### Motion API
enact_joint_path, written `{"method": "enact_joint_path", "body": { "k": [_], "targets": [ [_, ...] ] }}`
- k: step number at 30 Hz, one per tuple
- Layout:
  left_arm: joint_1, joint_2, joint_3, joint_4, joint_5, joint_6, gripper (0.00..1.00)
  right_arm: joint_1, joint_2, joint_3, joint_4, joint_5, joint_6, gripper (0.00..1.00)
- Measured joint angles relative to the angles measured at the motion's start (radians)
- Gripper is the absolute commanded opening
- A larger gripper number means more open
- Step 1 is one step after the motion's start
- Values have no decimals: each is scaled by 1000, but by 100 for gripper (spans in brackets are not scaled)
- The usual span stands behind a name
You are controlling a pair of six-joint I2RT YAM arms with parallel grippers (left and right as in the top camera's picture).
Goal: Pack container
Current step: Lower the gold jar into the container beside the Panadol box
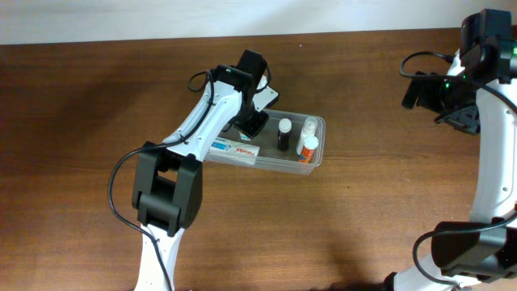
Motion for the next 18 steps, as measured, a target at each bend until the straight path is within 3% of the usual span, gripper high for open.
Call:
{"method": "enact_joint_path", "body": {
  "k": [18],
  "targets": [
    [0,0,2,3,-6,1,48,0,0,0,0,0,-1,98]
  ]
}}
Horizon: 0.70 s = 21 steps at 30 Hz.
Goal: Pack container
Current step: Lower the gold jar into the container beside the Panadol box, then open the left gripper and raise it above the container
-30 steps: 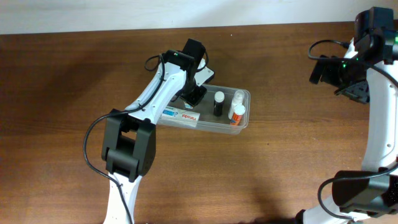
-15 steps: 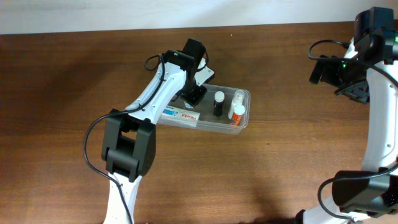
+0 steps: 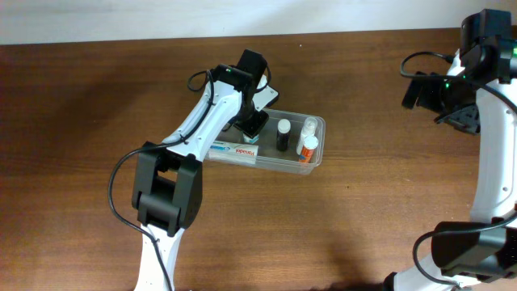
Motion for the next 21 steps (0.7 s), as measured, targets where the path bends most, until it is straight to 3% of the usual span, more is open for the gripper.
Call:
{"method": "enact_joint_path", "body": {
  "k": [8,11,14,21],
  "targets": [
    [0,0,0,-12,0,0,49,0,0,0,0,0,1,98],
    [0,-7,0,-25,0,4,64,0,0,0,0,0,0,98],
    [0,-48,0,-42,-2,14,99,0,0,0,0,0,0,98],
    [0,-281,0,-128,-9,4,99,0,0,0,0,0,0,98]
  ]
}}
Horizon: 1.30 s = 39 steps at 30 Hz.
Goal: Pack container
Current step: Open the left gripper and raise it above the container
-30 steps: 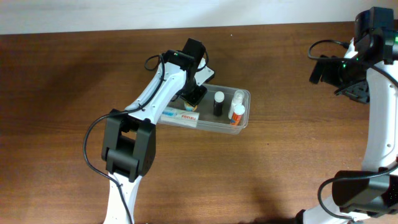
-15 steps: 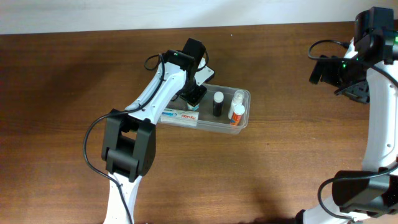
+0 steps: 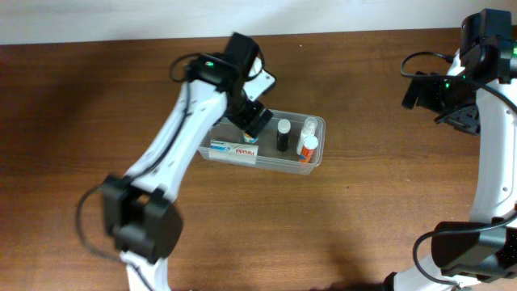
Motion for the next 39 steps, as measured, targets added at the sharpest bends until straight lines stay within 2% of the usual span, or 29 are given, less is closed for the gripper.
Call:
{"method": "enact_joint_path", "body": {
  "k": [8,15,16,18,21,25,29,31,32,33,39],
  "targets": [
    [0,-243,9,-143,-14,-11,99,0,0,0,0,0,0,98],
    [23,-250,10,-118,-9,-43,99,0,0,0,0,0,0,98],
    [26,-243,10,-113,-8,-43,81,0,0,0,0,0,0,98],
    [29,-223,10,-95,-10,-52,55,0,0,0,0,0,1,98],
    [34,-172,10,-71,-33,-117,36,0,0,0,0,0,1,98],
    [55,-76,10,-70,-64,-240,27,0,0,0,0,0,0,98],
    [74,35,10,-71,-80,-338,25,0,0,0,0,0,1,98],
    [76,78,10,-79,-82,-377,17,0,0,0,0,0,0,98],
    [76,93,9,-86,-82,-395,4,0,0,0,0,0,0,98],
    [76,103,9,-94,-82,-411,1,0,0,0,0,0,1,98],
    [78,116,9,-159,-89,-449,1,0,0,0,0,0,0,98]
  ]
}}
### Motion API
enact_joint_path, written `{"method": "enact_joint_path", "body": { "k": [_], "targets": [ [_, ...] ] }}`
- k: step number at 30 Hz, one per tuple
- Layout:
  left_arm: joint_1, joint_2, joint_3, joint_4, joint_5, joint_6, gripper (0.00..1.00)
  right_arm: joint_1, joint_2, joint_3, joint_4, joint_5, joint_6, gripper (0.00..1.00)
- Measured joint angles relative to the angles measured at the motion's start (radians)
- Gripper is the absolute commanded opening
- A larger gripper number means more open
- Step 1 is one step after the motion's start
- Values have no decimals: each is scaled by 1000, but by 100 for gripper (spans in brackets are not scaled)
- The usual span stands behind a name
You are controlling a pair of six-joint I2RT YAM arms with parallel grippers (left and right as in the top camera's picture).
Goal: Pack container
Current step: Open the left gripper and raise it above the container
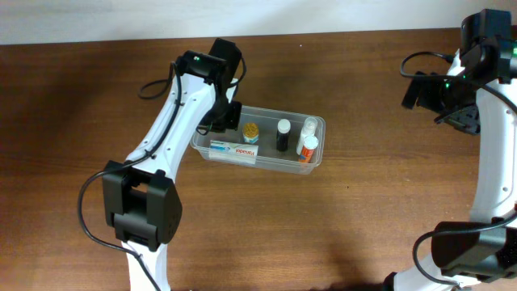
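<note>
A clear plastic container (317,123) lies mid-table. Inside it lie a toothpaste box (234,151) along the front wall, a small yellow-capped bottle (251,131), a black bottle (283,134), a white bottle with an orange label (307,146) and a clear bottle (311,125). My left gripper (227,121) hangs over the container's left end, just left of the yellow-capped bottle, open and holding nothing. My right gripper (460,117) stays far off at the right edge; its fingers are too dark to read.
Brown wooden table (97,97) all around the container. The left arm slants from the front left up to the container. The right arm stands along the right edge.
My left gripper has moved left and back from the container's middle-left part to its left end. The yellow-capped bottle it covered now shows, standing in the container. The right arm has not moved.
At the two oldest moments my left gripper was down inside the container beside the black bottle. Then it was higher, still over that spot. Now it is at the left end, and a yellow-capped bottle stands where it was.
</note>
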Motion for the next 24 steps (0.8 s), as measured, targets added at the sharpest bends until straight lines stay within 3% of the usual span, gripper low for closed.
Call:
{"method": "enact_joint_path", "body": {
  "k": [24],
  "targets": [
    [1,0,-126,40,-34,-66,1,0,0,0,0,0,0,98]
  ]
}}
